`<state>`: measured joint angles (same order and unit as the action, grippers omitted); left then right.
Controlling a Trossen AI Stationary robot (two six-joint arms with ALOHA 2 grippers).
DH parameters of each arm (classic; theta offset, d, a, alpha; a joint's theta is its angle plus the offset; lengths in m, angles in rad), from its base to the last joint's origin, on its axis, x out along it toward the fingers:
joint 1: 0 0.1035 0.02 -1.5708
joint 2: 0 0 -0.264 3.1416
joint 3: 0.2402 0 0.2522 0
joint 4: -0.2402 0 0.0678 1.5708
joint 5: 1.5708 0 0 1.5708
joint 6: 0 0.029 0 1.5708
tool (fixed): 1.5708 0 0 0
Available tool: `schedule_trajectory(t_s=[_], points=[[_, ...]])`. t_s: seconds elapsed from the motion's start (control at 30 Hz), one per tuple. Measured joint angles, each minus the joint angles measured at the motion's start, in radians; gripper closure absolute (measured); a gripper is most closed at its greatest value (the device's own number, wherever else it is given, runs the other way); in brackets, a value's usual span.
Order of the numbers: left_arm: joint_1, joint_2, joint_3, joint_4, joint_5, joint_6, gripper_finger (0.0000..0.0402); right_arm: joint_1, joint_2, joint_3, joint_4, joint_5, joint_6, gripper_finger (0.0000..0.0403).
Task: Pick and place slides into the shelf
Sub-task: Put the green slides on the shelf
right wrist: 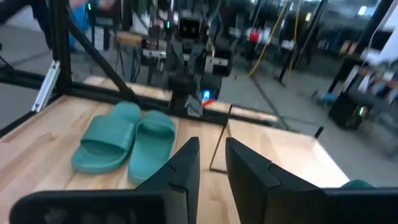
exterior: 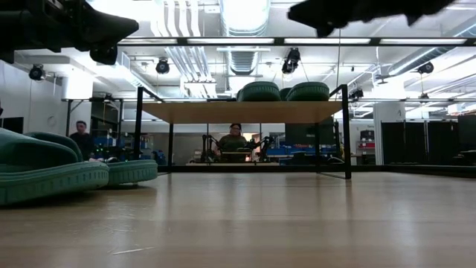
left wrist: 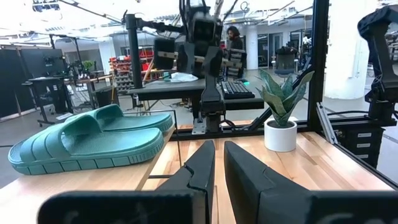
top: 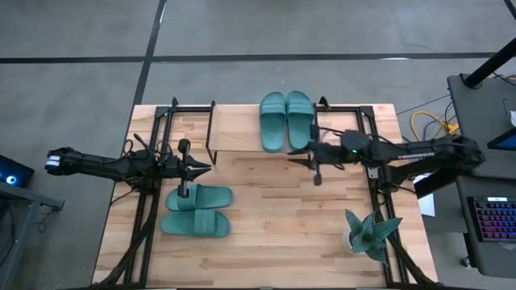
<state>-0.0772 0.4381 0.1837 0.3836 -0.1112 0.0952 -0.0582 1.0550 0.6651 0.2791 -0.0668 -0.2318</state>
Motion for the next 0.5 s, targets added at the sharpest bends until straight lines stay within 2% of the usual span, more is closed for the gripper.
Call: schedule_trajectory(t_s=[0.23, 0.37, 0.5], points=[[0.0, 0.0, 0.0, 0.0, -0.001, 0.0, 0.0379, 0.002, -0.115, -0.261, 0.321, -0.001, -0.021, 0.0334], [0.0, 0.001, 0.0, -0.008, -0.001, -0.002, 0.0379, 0.002, -0.137, -0.334, 0.398, -0.002, -0.039, 0.0337], [0.0, 0.017, 0.0, 0.004, -0.001, -0.002, 0.0379, 0.002, -0.136, -0.36, 0.402, -0.003, -0.041, 0.0337]])
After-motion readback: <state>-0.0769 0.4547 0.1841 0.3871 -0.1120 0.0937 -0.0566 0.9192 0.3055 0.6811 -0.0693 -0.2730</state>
